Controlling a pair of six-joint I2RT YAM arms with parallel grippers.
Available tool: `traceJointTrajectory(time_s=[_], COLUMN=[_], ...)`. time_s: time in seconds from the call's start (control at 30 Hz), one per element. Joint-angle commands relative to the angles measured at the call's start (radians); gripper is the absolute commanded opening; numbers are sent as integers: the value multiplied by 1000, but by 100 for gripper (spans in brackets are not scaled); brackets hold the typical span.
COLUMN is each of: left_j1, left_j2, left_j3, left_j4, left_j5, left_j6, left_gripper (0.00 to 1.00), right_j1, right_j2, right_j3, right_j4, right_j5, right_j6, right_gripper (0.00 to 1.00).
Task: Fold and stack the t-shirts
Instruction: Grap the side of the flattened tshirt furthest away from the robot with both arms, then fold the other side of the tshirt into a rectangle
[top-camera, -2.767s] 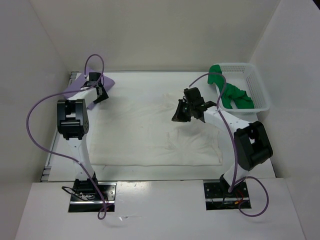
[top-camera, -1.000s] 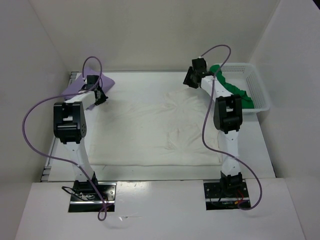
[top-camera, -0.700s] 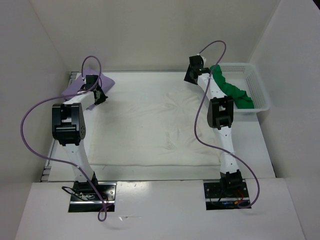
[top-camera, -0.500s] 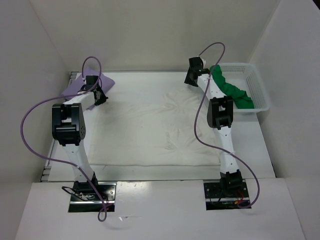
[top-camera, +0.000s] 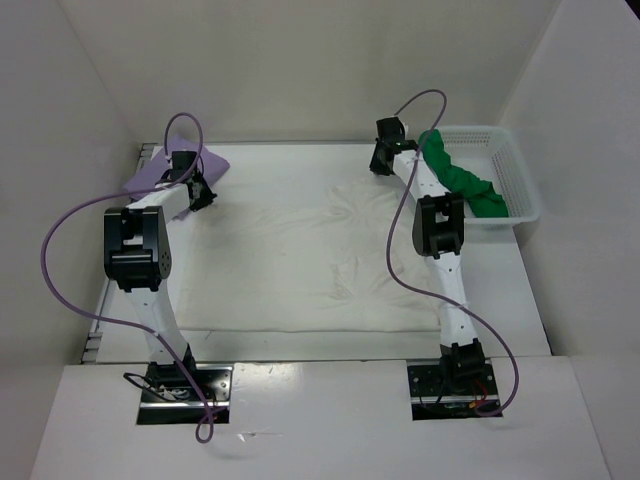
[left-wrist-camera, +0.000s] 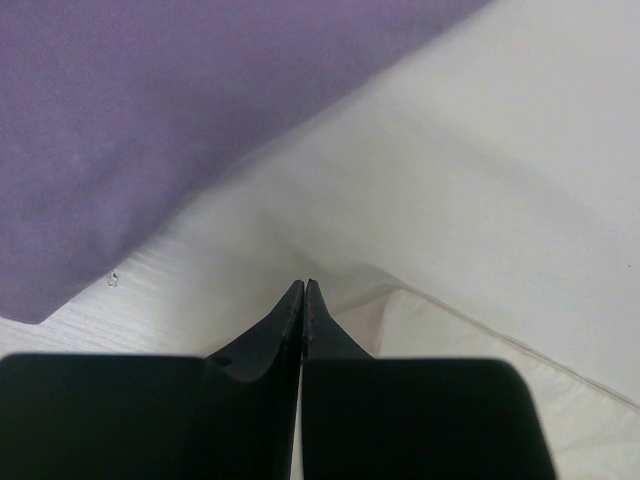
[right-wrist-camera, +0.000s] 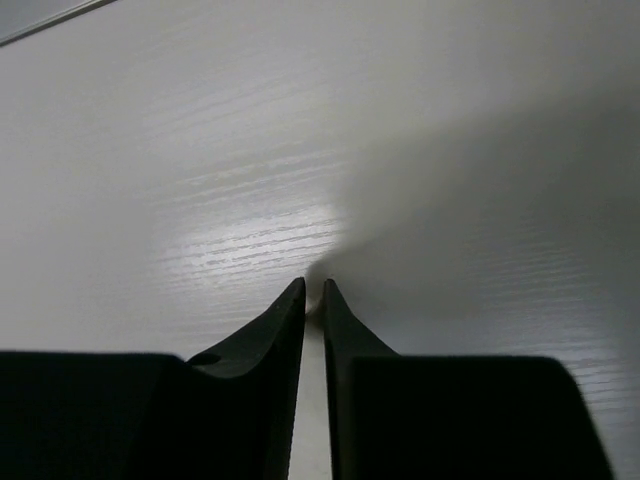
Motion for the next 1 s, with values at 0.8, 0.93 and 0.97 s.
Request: traceJointTrajectory(time_s=[0.8, 0.93, 0.97], left_j1=[34, 83, 92], left_j2=[-274, -346, -360], left_j3=[-171, -261, -298], left_j4=[20, 31, 31], left_j5=[36, 73, 73], left_j6=[5, 14, 14], left_gripper=[0, 0, 0], right_j1=[-95, -118, -118], right_j2=[-895, -1061, -1092], right_j3=[-985, -1172, -1232], right_j4=[137, 137, 137], right_j5=[-169, -160, -160], right_j6=[90, 101, 110], right_gripper=[0, 0, 0])
